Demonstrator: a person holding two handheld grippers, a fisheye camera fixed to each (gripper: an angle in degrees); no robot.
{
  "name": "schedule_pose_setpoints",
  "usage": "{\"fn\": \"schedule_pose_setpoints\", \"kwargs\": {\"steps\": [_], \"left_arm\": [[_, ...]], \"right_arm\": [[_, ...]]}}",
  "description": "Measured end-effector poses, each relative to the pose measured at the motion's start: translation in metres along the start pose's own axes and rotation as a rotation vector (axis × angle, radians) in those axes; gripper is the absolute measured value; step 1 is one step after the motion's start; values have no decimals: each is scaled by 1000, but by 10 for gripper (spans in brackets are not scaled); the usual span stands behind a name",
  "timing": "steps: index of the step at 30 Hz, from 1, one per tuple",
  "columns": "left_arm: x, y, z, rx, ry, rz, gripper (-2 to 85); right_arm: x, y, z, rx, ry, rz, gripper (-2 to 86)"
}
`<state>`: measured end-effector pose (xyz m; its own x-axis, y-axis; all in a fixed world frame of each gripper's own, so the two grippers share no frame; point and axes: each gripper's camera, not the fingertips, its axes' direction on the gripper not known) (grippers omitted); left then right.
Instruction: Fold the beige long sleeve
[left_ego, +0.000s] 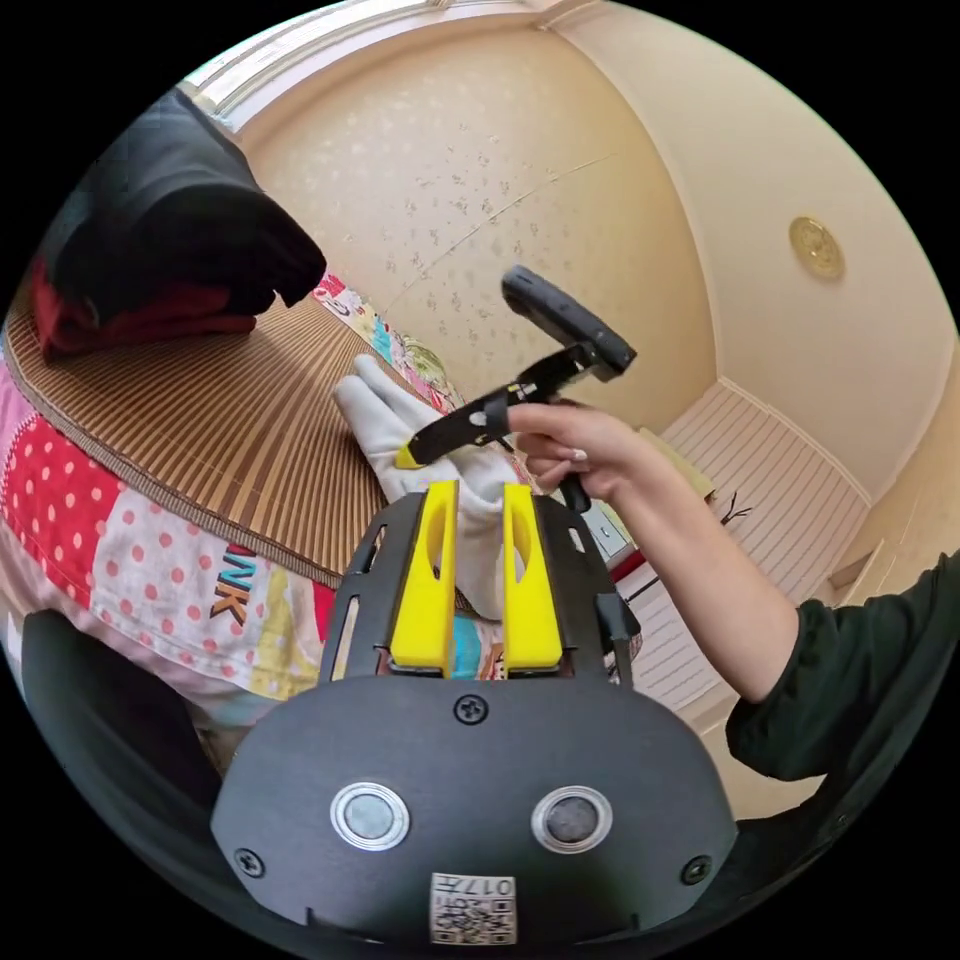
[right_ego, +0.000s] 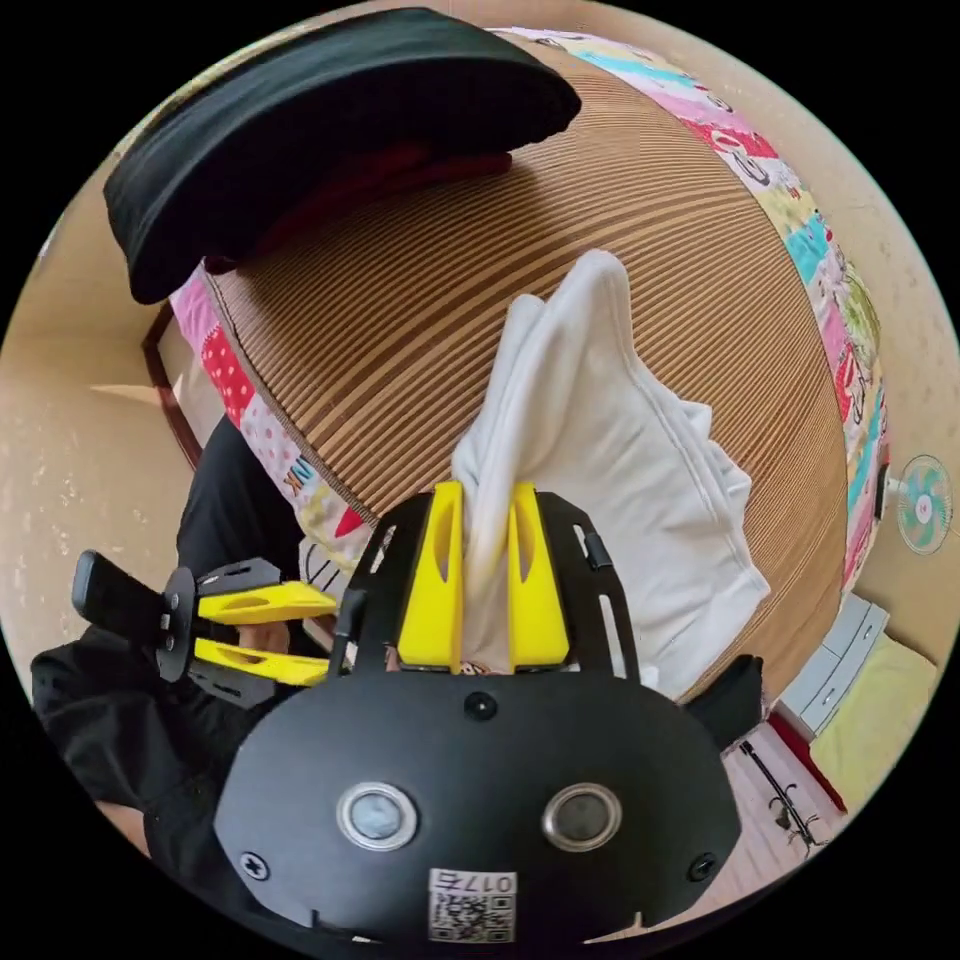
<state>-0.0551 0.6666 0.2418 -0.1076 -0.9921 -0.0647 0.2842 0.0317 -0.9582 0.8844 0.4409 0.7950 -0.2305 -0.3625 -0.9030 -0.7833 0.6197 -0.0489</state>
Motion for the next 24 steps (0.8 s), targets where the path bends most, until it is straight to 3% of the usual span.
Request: {"fn": "schedule_pose_setpoints", "kwargs": {"steps": [4,7,9,14,20,24], "left_arm": [[-32,-10,-10,-5,-98,-41,87],[-62,-8,-2,-66,-73,-120,112],[-71,-1,1,-68,-36,-139,113],[-63,13,33,-159,-16,-79,111],[-35,43,87,-298,23,24,119],[-12,57,100,-308,13,105,128]], "right_arm": [[106,78,-72,343,-541,162,69],[175,151,-93,624,-885,214,69],[209,199,-98,764,-981,204,69],[280,327,-80,887,-954,253,70],[335,420,-19,771,-838,554,99],[331,466,-41,961,-965,519,134]]}}
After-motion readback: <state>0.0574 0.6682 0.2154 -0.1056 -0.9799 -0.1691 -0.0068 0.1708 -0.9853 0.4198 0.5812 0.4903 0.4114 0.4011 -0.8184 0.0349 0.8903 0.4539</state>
